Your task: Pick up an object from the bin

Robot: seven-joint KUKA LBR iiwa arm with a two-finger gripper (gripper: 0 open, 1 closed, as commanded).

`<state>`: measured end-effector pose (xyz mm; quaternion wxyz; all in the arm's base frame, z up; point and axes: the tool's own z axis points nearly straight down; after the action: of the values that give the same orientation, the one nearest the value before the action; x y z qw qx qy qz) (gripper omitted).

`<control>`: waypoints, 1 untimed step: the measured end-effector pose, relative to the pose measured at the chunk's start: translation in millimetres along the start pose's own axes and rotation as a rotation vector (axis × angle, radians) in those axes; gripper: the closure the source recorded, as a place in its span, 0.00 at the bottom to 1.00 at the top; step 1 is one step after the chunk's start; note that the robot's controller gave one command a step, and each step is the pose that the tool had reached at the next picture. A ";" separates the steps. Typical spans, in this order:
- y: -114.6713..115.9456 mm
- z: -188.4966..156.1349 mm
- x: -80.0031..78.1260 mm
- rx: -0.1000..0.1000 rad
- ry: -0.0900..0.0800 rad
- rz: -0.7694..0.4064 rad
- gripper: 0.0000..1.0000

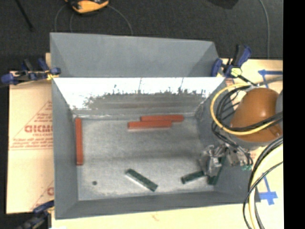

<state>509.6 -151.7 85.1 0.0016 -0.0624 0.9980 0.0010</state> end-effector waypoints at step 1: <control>35.5 -133.1 -23.1 0.006 -0.007 -0.016 0.00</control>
Offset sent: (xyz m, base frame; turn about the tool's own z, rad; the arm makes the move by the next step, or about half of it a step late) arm 0.0000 0.0000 0.0000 0.0000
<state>527.7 -113.9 218.4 0.0054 -0.0705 0.9975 -0.0018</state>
